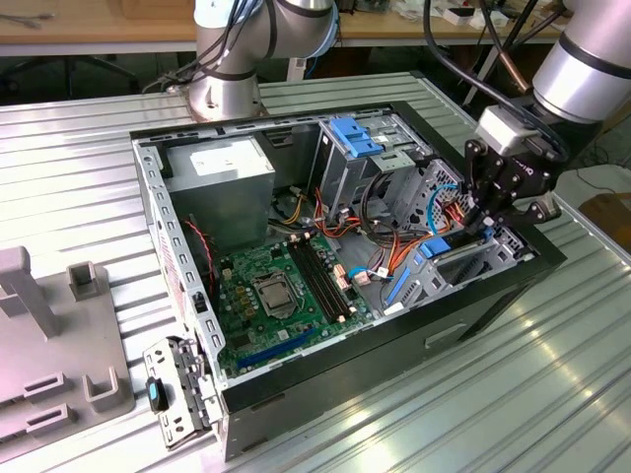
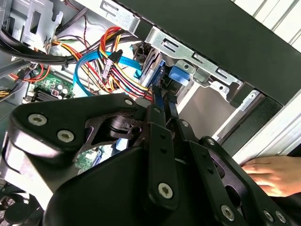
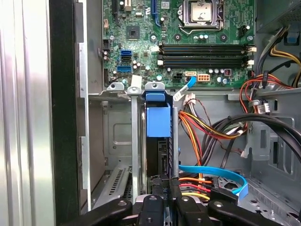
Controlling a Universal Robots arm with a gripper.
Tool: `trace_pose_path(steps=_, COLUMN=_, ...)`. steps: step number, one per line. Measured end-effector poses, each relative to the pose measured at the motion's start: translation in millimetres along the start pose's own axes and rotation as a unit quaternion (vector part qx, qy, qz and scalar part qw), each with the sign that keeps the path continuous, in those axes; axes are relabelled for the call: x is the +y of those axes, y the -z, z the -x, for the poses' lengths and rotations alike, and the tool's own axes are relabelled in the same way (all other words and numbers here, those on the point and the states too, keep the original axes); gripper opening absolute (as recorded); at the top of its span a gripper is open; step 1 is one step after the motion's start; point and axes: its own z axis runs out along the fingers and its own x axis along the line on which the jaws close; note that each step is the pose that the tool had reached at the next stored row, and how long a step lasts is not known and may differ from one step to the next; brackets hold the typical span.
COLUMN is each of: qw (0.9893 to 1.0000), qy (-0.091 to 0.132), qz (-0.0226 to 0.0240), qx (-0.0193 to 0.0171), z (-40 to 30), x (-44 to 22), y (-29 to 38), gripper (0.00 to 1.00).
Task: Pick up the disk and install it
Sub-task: 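Insert the first disk wire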
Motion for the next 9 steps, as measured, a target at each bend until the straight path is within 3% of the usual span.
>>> trace_pose_path(steps=3, qw=1.0, qy=0.0, qz=0.0, qx=0.0002, z=3.2, x=0.3, y=0.0, gripper=0.17)
trace_pose_path(steps=9, qw=1.0, qy=0.0, qz=0.0002, qx=0.0006, z=3.0, x=0.2, y=-0.1, gripper=0.17)
